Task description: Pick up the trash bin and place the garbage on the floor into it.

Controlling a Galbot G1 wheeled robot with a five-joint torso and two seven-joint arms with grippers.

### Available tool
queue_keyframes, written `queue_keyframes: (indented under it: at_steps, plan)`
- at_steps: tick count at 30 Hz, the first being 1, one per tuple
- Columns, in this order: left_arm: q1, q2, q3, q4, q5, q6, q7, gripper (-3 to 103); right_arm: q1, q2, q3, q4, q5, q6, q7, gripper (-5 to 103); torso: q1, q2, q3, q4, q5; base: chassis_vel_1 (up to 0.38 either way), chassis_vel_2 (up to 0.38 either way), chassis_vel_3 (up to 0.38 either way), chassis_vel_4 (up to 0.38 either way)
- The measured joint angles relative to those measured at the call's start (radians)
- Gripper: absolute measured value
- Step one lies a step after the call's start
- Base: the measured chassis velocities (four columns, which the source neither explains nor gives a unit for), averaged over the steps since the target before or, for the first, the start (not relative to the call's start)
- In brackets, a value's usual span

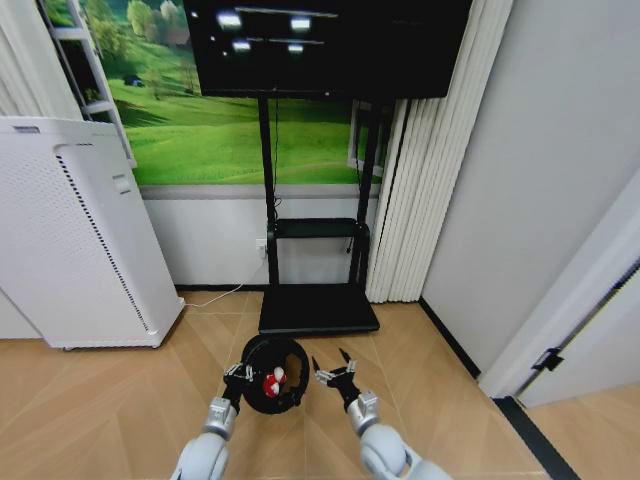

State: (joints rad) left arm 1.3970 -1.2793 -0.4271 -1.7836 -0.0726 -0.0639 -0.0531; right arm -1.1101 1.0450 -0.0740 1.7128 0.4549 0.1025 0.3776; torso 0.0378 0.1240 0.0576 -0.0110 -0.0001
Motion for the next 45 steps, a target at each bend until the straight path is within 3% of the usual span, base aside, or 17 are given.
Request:
queue_keyframes:
  at_steps: [4,11,14,20,27,45]
  plan:
    - [0.044,0.016,-0.053,-0.061,-0.014,-0.001,-0.002,5,-0.024,-0.014,0.125,0.027,0.040,-0.090,0.064,100,0.000,0.000,0.000,0.0001,0.0002,0.000,0.000,0.000,0.000]
    - [0.101,0.019,-0.128,-0.135,-0.026,0.003,-0.005,5,-0.091,-0.037,0.293,0.052,0.070,-0.192,0.065,100,0.000,0.000,0.000,0.0000,0.0003,0.000,0.000,0.000,0.000]
    - [0.130,0.011,-0.171,-0.168,-0.033,0.003,-0.006,5,-0.147,-0.052,0.402,0.095,0.132,-0.266,0.025,100,0.000,0.000,0.000,0.0003,0.0003,0.000,0.000,0.000,0.000]
    - [0.153,0.007,-0.220,-0.205,-0.042,0.003,-0.007,5,-0.222,-0.066,0.534,0.136,0.174,-0.316,-0.061,100,0.000,0.000,0.000,-0.0002,0.0002,0.000,0.000,0.000,0.000]
    - [0.167,0.005,-0.250,-0.223,-0.052,0.002,-0.007,5,-0.277,-0.066,0.616,0.172,0.194,-0.299,-0.157,100,0.000,0.000,0.000,0.0001,0.0001,0.000,0.000,0.000,0.000]
    - [0.165,0.016,-0.242,-0.235,-0.065,-0.003,-0.006,5,-0.291,-0.040,0.658,0.176,0.161,-0.247,-0.143,100,0.000,0.000,0.000,0.0001,0.0002,0.000,0.000,0.000,0.000]
